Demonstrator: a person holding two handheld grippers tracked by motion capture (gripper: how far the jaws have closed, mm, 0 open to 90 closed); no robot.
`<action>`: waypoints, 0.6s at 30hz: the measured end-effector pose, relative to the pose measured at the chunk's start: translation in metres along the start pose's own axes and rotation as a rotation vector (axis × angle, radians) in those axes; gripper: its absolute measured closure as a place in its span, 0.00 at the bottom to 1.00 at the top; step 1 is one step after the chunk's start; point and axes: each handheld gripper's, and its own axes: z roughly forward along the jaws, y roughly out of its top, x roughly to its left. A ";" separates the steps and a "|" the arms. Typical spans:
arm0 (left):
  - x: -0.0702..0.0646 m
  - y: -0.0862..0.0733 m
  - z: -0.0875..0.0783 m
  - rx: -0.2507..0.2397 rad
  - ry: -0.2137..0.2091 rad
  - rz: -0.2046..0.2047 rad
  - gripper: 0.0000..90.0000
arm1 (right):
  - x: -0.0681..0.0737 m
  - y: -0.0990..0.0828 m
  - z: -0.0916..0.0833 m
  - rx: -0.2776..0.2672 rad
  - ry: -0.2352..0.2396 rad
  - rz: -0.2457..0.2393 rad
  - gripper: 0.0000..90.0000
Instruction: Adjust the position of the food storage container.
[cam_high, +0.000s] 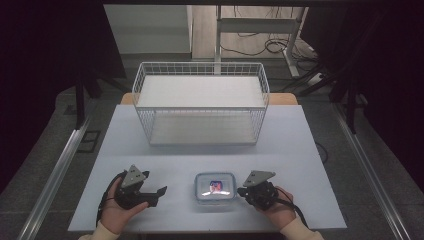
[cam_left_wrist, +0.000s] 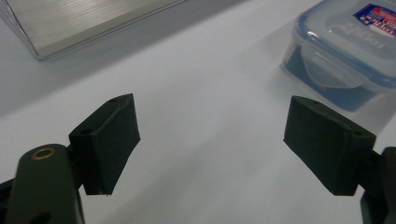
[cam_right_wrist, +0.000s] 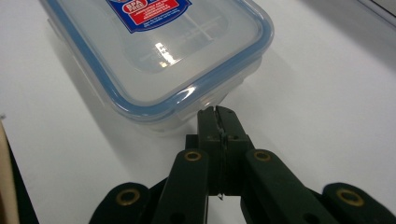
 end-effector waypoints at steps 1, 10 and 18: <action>0.000 0.000 0.000 0.000 0.000 0.000 0.20 | 0.002 0.002 0.002 -0.003 0.003 -0.003 0.99; 0.003 -0.002 0.001 0.004 -0.007 -0.019 0.20 | 0.005 0.010 0.011 -0.013 0.018 -0.005 0.99; 0.002 -0.004 -0.002 -0.001 -0.005 -0.012 0.20 | -0.005 0.004 -0.005 -0.055 -0.035 0.016 0.99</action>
